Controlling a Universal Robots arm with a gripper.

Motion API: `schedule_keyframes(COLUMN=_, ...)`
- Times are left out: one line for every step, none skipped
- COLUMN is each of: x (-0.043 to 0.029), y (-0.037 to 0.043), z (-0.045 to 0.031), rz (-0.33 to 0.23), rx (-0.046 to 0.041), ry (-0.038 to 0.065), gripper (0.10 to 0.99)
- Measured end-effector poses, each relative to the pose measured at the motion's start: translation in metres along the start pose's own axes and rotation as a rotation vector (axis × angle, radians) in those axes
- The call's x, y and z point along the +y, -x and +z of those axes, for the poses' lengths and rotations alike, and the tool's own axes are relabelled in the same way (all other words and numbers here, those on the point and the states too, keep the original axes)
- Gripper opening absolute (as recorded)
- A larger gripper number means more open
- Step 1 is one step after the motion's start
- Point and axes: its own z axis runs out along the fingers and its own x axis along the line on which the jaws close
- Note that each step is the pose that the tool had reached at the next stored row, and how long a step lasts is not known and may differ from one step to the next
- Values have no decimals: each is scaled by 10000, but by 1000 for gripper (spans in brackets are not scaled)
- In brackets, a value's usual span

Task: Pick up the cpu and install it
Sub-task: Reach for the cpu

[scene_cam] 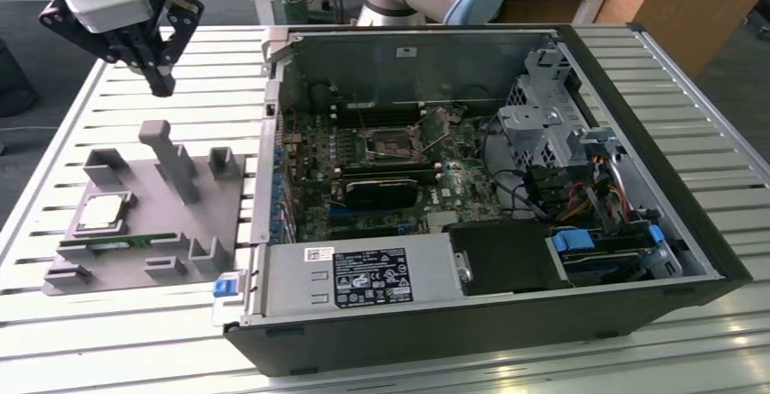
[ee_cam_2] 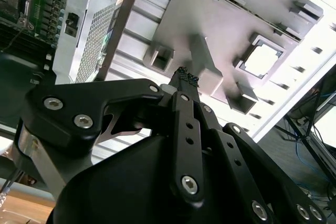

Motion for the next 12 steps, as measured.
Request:
schedule_keyframes(x=-1, y=-11, z=0, rz=0, rx=-1, ry=0, gripper=106)
schedule_keyframes(x=-2, y=-21, z=1, rz=0, rx=0, ry=0, gripper=106)
schedule_keyframes(x=-2, y=-32, z=1, rz=0, rx=0, ry=0, gripper=106)
schedule_keyframes(x=-3, y=-41, z=1, rz=0, rx=0, ry=0, gripper=106)
schedule_keyframes(x=-4, y=-51, z=2, rz=-1, rx=0, ry=0, gripper=106)
schedule_keyframes(x=-5, y=-62, z=3, rz=-1, rx=0, ry=0, gripper=106)
schedule_keyframes(x=-6, y=-72, z=3, rz=0, rx=0, ry=0, gripper=106)
schedule_keyframes(x=-7, y=-82, z=3, rz=-1, rx=0, ry=0, gripper=106)
schedule_keyframes(x=-7, y=-92, z=3, rz=0, rx=0, ry=0, gripper=106)
schedule_keyframes(x=-8, y=-102, z=4, rz=0, rx=0, ry=0, gripper=106)
schedule_keyframes(x=-9, y=-111, z=5, rz=0, rx=-1, ry=0, gripper=106)
schedule_keyframes(x=-9, y=-121, z=4, rz=0, rx=0, ry=0, gripper=106)
